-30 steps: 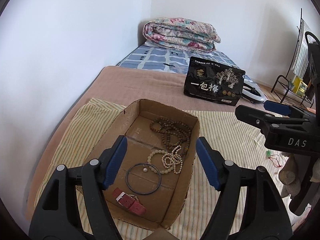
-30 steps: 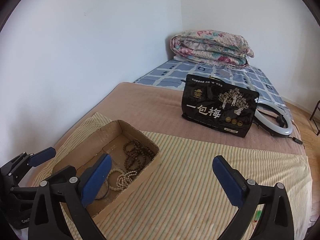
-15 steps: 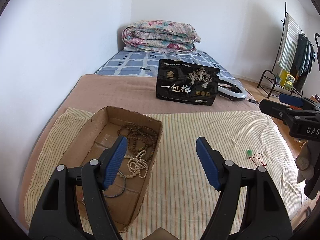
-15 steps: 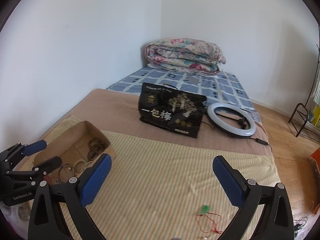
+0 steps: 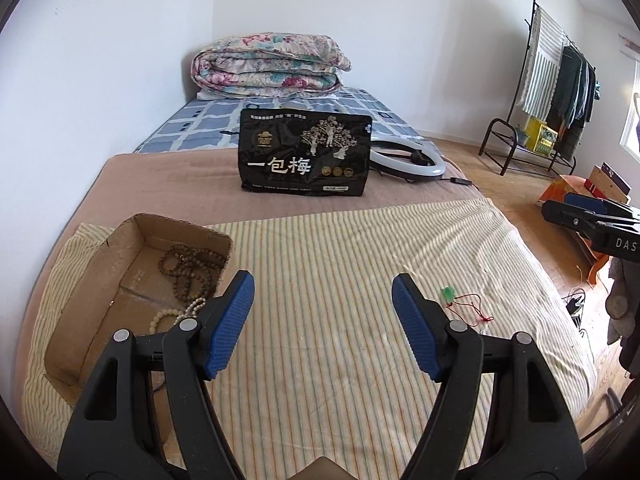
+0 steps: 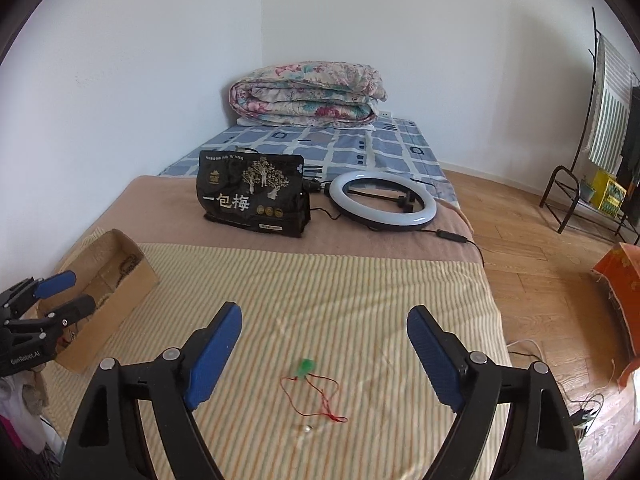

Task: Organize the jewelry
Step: 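Lower the left gripper onto the green jade pendant while right gripper approaches the cord's pearl end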

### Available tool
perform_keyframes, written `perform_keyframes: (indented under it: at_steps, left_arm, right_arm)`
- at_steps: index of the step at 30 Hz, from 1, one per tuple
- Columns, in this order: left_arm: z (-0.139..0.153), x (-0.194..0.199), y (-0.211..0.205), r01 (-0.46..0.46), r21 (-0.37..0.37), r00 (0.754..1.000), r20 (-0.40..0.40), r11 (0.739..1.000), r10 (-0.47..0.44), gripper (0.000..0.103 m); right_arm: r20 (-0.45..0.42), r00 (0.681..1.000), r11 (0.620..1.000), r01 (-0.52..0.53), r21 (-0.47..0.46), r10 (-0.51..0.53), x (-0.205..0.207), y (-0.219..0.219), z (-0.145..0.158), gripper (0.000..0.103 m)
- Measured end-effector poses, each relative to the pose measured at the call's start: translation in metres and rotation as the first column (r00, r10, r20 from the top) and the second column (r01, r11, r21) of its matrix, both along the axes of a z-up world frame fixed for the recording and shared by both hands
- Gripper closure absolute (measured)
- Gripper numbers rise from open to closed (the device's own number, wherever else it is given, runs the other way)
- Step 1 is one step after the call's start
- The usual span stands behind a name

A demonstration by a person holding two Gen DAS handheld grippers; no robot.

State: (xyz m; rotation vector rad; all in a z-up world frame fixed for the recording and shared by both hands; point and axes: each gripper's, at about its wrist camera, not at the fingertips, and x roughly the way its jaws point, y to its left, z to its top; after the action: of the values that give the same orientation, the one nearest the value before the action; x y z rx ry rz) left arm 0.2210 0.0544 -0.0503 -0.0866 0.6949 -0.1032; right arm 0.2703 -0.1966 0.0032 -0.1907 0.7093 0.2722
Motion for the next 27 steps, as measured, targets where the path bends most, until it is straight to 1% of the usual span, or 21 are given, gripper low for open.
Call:
perform_keyframes:
  at_steps: [3,6,8,9,10,11,13,14,16,18,19,22,24,27]
  left_arm:
    - [-0.005,0.003,-0.016,0.042,-0.017,0.999,-0.014,0.999,-0.042,0.030]
    - [-0.012,0.006,-0.035,0.091,0.003,0.996,-0.027,0.996,-0.091,0.030]
    - [-0.018,0.010,-0.047,0.120,0.011,0.992,-0.035,0.993,-0.119,0.030]
    - [-0.022,0.012,-0.053,0.130,0.011,0.991,-0.044,0.991,-0.129,0.030]
    - [-0.026,0.017,-0.059,0.141,0.005,0.988,-0.055,0.990,-0.141,0.030]
    - [-0.030,0.020,-0.064,0.152,-0.004,0.986,-0.065,0.988,-0.152,0.030]
    - [-0.038,0.029,-0.077,0.179,-0.010,0.980,-0.085,0.984,-0.179,0.034]
    - [-0.043,0.034,-0.084,0.193,-0.005,0.977,-0.096,0.981,-0.193,0.036]
    - [-0.053,0.043,-0.098,0.219,-0.001,0.970,-0.111,0.976,-0.217,0.038]
    - [-0.064,0.052,-0.109,0.240,-0.011,0.961,-0.136,0.971,-0.239,0.045]
    - [-0.071,0.057,-0.115,0.249,-0.019,0.956,-0.152,0.968,-0.249,0.046]
    - [-0.092,0.069,-0.129,0.270,-0.040,0.942,-0.195,0.962,-0.273,0.050]
    - [-0.103,0.080,-0.137,0.278,-0.052,0.933,-0.221,0.959,-0.283,0.057]
    - [-0.114,0.093,-0.148,0.294,-0.075,0.922,-0.242,0.953,-0.304,0.059]
  right_arm:
    - [0.022,1.000,0.999,-0.012,-0.051,0.013,-0.004,-0.017,-0.007,0.016]
    - [0.021,1.000,0.998,-0.006,-0.055,0.007,-0.009,-0.040,-0.022,0.016]
    - [-0.003,1.000,0.999,-0.006,-0.050,0.006,-0.013,-0.054,-0.036,0.017]
    - [-0.014,1.000,0.999,-0.011,-0.052,0.010,-0.017,-0.059,-0.045,0.018]
    - [-0.022,1.000,0.998,-0.018,-0.055,0.017,-0.021,-0.063,-0.053,0.023]
    - [-0.034,0.999,0.998,-0.025,-0.058,0.023,-0.025,-0.065,-0.061,0.025]
    - [-0.058,0.997,0.998,-0.047,-0.048,0.045,-0.032,-0.068,-0.077,0.031]
    - [-0.072,0.996,0.998,-0.060,-0.035,0.057,-0.035,-0.068,-0.084,0.032]
    - [-0.100,0.991,0.996,-0.085,-0.007,0.084,-0.040,-0.067,-0.099,0.039]
    - [-0.128,0.986,0.994,-0.110,0.011,0.110,-0.042,-0.062,-0.113,0.043]
    - [-0.139,0.982,0.992,-0.123,0.018,0.125,-0.043,-0.060,-0.119,0.046]
    - [-0.151,0.975,0.987,-0.158,0.032,0.161,-0.045,-0.054,-0.131,0.052]
    - [-0.166,0.969,0.983,-0.176,0.048,0.181,-0.044,-0.050,-0.138,0.056]
    - [-0.181,0.963,0.979,-0.190,0.077,0.201,-0.041,-0.048,-0.146,0.059]
